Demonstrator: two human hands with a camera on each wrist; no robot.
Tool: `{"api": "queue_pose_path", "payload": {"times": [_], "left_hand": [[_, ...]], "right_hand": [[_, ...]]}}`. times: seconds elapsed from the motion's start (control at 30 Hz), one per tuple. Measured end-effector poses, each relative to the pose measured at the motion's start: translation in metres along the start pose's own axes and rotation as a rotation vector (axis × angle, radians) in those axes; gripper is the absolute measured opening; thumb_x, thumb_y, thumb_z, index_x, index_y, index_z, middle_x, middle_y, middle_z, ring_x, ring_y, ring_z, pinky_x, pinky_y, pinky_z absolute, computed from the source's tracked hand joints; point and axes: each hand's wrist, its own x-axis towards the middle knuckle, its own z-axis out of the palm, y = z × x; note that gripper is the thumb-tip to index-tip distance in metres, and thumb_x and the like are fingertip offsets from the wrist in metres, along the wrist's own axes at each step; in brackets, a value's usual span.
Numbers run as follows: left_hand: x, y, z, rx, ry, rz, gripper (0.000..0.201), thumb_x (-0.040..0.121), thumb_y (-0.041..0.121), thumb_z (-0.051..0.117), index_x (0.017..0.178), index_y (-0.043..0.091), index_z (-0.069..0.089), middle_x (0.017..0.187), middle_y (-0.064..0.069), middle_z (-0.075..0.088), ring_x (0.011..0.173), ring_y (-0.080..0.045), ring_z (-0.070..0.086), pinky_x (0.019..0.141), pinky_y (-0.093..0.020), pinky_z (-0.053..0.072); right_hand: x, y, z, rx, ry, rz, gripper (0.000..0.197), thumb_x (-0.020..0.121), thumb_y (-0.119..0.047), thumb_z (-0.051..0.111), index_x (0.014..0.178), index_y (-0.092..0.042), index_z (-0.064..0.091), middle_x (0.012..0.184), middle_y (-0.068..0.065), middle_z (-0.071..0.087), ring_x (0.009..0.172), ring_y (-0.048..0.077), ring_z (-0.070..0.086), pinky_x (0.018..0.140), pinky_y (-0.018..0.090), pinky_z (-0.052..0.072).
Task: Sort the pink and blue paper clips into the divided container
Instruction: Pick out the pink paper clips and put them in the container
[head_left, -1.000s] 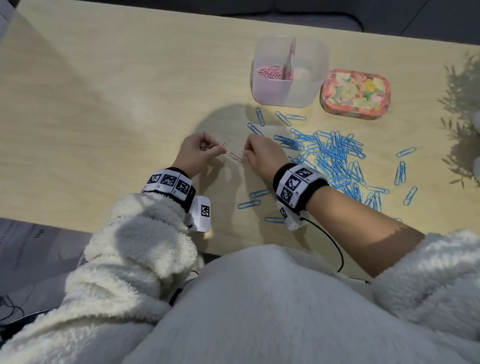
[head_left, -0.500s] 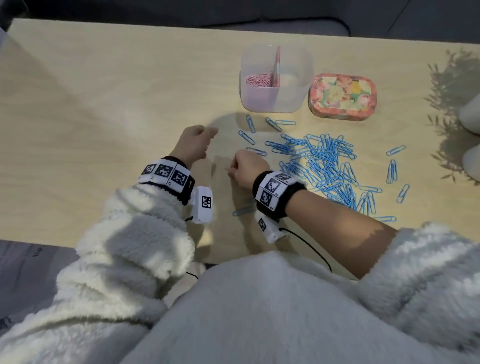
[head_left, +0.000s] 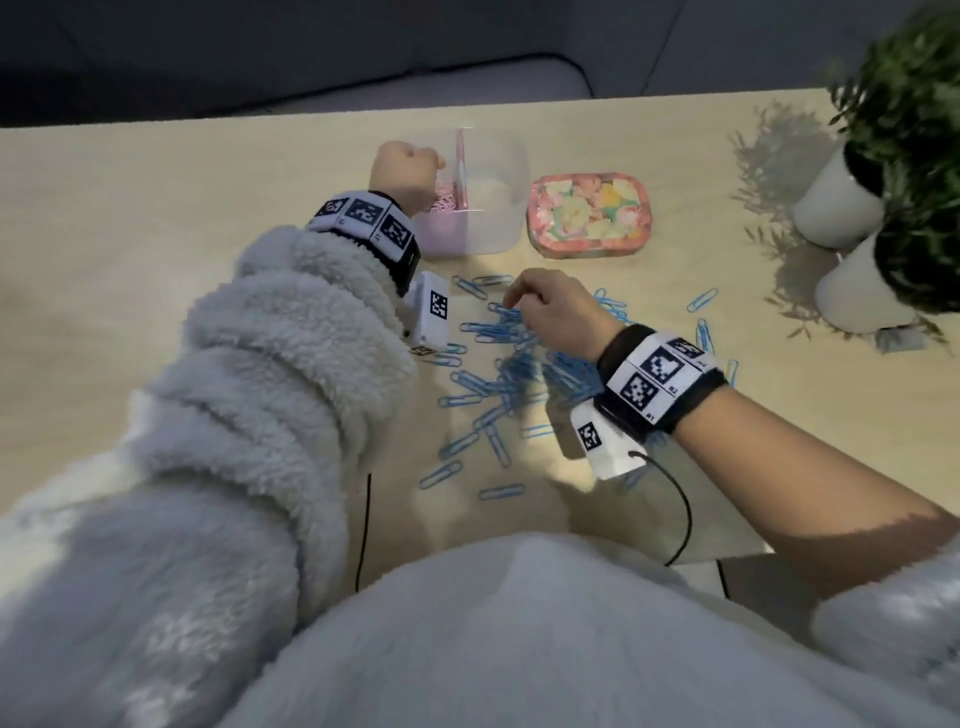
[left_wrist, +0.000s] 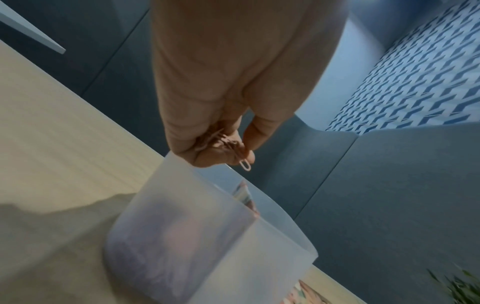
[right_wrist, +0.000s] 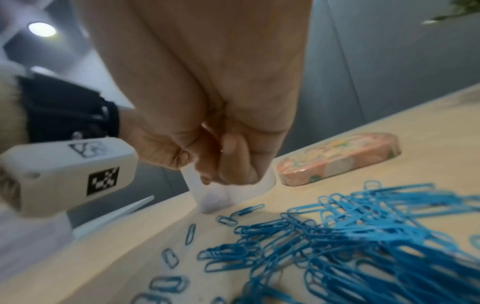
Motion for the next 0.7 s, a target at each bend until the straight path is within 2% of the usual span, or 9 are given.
{"api": "queue_pose_path", "payload": {"times": [0.1, 0.17, 0.23, 0.3, 0.37, 0.43, 0.5, 0.57, 0.7], "left_hand": [[0.011, -0.001, 0.001, 0.018, 0.036, -0.039, 0.026, 0.086, 0.014, 0.049, 0.06, 0.012, 0.05, 0.062, -0.004, 0.045, 0.069, -0.024, 0.049, 0.069, -0.031, 0.044], [0.009, 0.0, 0.002, 0.031, 0.043, -0.059, 0.022, 0.086, 0.017, 0.046, 0.067, 0.008, 0.052, 0.071, -0.007, 0.051, 0.078, -0.025, 0.05, 0.076, -0.035, 0.047], [0.001, 0.007, 0.001, 0.017, 0.019, -0.07, 0.024, 0.091, 0.02, 0.04, 0.079, 0.004, 0.054, 0.087, -0.013, 0.051, 0.086, -0.026, 0.05, 0.075, -0.033, 0.04], [-0.002, 0.012, 0.001, 0.004, -0.027, -0.054, 0.035, 0.097, 0.02, 0.03, 0.102, -0.003, 0.056, 0.104, -0.024, 0.051, 0.099, -0.028, 0.051, 0.077, -0.027, 0.034], [-0.005, 0.014, -0.002, 0.03, -0.068, 0.01, 0.039, 0.098, 0.019, 0.027, 0.122, -0.003, 0.05, 0.128, -0.027, 0.05, 0.112, -0.03, 0.05, 0.09, -0.031, 0.04], [-0.007, 0.006, -0.009, 0.082, 0.001, 0.129, 0.035, 0.097, 0.016, 0.028, 0.12, 0.003, 0.052, 0.128, -0.02, 0.051, 0.117, -0.027, 0.048, 0.102, -0.028, 0.036], [-0.008, -0.01, -0.017, 0.124, 0.054, 0.208, 0.035, 0.093, 0.006, 0.033, 0.121, 0.003, 0.054, 0.129, -0.014, 0.054, 0.122, -0.023, 0.047, 0.103, -0.021, 0.033], [-0.014, -0.028, -0.024, 0.196, 0.07, 0.261, 0.039, 0.087, -0.001, 0.035, 0.12, 0.003, 0.056, 0.13, -0.011, 0.054, 0.124, -0.021, 0.046, 0.1, -0.015, 0.029], [-0.027, -0.055, -0.031, 0.458, 0.033, 0.383, 0.033, 0.088, 0.002, 0.041, 0.116, 0.004, 0.06, 0.142, -0.013, 0.043, 0.133, -0.021, 0.039, 0.108, -0.022, 0.025]], "right_hand": [[0.013, -0.012, -0.011, 0.231, 0.033, 0.092, 0.028, 0.091, -0.002, 0.032, 0.085, -0.009, 0.059, 0.063, -0.001, 0.046, 0.05, 0.009, 0.039, 0.037, 0.011, 0.029], [0.027, -0.027, -0.017, 0.342, 0.067, 0.125, 0.03, 0.091, -0.003, 0.031, 0.077, -0.012, 0.055, 0.063, 0.002, 0.045, 0.048, 0.012, 0.038, 0.034, 0.015, 0.027], [0.047, -0.046, -0.022, 0.423, 0.102, 0.131, 0.03, 0.09, -0.002, 0.03, 0.07, -0.014, 0.049, 0.062, 0.003, 0.044, 0.047, 0.013, 0.039, 0.034, 0.013, 0.025], [0.069, -0.064, -0.024, 0.505, 0.113, 0.136, 0.029, 0.089, -0.001, 0.03, 0.067, -0.012, 0.045, 0.059, 0.006, 0.044, 0.045, 0.015, 0.041, 0.037, 0.015, 0.026], [0.092, -0.08, -0.024, 0.614, 0.107, 0.155, 0.028, 0.088, 0.003, 0.03, 0.067, -0.008, 0.045, 0.057, 0.009, 0.045, 0.043, 0.018, 0.043, 0.041, 0.019, 0.032], [0.11, -0.092, -0.021, 0.722, 0.082, 0.19, 0.024, 0.089, 0.004, 0.029, 0.072, -0.006, 0.044, 0.058, 0.011, 0.044, 0.044, 0.018, 0.042, 0.048, 0.024, 0.039], [0.123, -0.095, -0.017, 0.711, 0.061, 0.212, 0.022, 0.089, 0.001, 0.031, 0.074, -0.008, 0.045, 0.063, 0.009, 0.046, 0.05, 0.019, 0.042, 0.059, 0.032, 0.043], [0.13, -0.093, -0.014, 0.579, 0.005, 0.197, 0.023, 0.091, -0.006, 0.036, 0.071, -0.016, 0.044, 0.07, 0.002, 0.046, 0.06, 0.014, 0.044, 0.065, 0.03, 0.044], [0.114, -0.089, -0.016, 0.573, 0.082, 0.087, 0.027, 0.093, -0.005, 0.036, 0.07, -0.018, 0.045, 0.07, -0.002, 0.042, 0.061, 0.01, 0.044, 0.058, 0.024, 0.04]]}}
